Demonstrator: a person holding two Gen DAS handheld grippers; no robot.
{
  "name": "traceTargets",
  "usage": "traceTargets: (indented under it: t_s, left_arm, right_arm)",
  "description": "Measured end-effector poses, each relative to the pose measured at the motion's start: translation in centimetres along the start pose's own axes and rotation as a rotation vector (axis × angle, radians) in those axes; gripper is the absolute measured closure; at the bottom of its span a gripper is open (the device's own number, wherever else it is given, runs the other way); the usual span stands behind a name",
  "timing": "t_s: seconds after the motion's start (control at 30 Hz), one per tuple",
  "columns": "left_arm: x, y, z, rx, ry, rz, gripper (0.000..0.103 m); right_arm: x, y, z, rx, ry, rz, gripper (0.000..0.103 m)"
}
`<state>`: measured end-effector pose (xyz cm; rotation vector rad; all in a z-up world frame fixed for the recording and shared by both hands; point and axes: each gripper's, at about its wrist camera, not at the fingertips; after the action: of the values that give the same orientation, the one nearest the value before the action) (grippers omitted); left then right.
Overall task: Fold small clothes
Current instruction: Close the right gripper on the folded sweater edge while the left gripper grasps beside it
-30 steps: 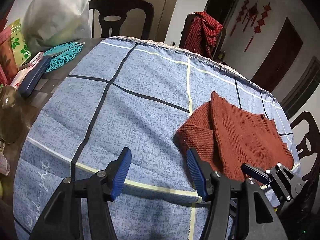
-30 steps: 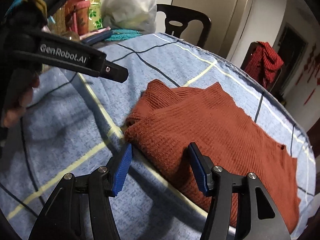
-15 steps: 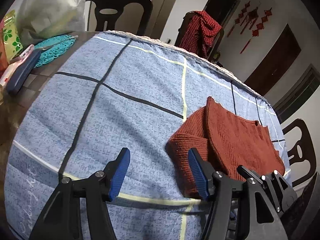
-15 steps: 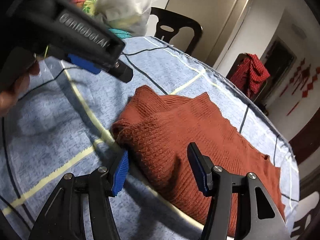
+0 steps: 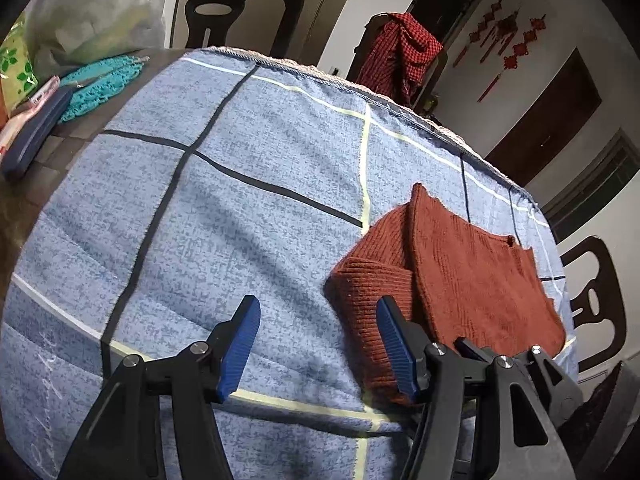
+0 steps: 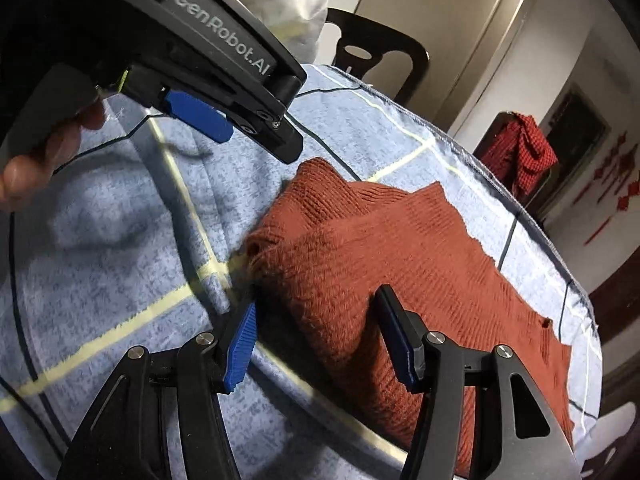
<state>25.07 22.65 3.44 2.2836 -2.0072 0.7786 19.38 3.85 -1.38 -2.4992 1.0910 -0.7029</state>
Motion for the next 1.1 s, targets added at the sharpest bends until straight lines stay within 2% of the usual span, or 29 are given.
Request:
traceTargets:
  t_s: [0.17, 0.23, 0.27, 0.3, 0.4, 0.5, 0.57, 0.67, 0.73, 0.8, 1.1]
  left_arm:
    - [0.2, -0.8, 0.6, -0.016, 0.008, -0.005, 0.038]
    - [0.2, -1.2, 0.9, -0.024, 0.018, -0.008, 0.035]
    - [0.2, -1.5, 1.2, -0.034, 0.038, -0.007, 0.035]
    - [0.3, -1.9, 1.5, -0.05, 0.062, -0.008, 0.033]
    - [0.7, -2.7, 2.4, -0.093, 0.118, -0.009, 0.031]
    - [1.3, -3.4, 3.2, -0.117, 0.112, -0.001, 0.03]
    - [1.6, -3.9, 3.7, -0.138, 0.126, 0.0, 0.029]
    - [2.3, -4.5, 5.3, -0.224, 0.204, -0.001, 0.029]
    - [2.7, -4.6, 5.3, -0.22, 0.186, -0.006, 0.029]
    - [3.6, -4.9, 5.4, -0.214, 0.172, 0.031, 0.029]
    - [4.9, -6.2, 6.9, -0.253, 0.192, 0.058, 0.03]
  right_arm:
    - [0.4, -0.7, 0.9, -0.007, 0.049, 0.035, 0.046]
    - [0.8, -0.7, 0.9, -0.006, 0.027, 0.065, 0.053]
    - [1.0, -0.7, 1.0, -0.006, 0.025, 0.078, 0.063]
    - [1.2, -0.7, 0.9, -0.005, 0.03, 0.092, 0.068]
    - [2.3, -0.6, 0.8, 0.002, -0.008, 0.139, 0.073]
    - [2.7, -0.5, 0.7, 0.011, -0.024, 0.164, 0.077]
    - [2.8, -0.5, 0.7, 0.014, -0.031, 0.168, 0.078]
    - [3.0, -0.5, 0.8, 0.018, -0.038, 0.173, 0.078]
    - [3.0, -0.4, 0.7, 0.024, -0.036, 0.174, 0.078]
    - [2.9, -0.4, 0.6, 0.028, -0.031, 0.174, 0.078]
    - [3.0, 0.0, 0.5, 0.025, -0.054, 0.186, 0.078]
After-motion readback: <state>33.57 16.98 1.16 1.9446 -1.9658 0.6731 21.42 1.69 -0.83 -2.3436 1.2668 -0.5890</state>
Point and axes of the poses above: each gripper's, at about its wrist camera, not at the fingertips, and z roughly the way its jaws point, x to its right, y to its underside, and after that the axes turned 12 degrees about -x, right-handed
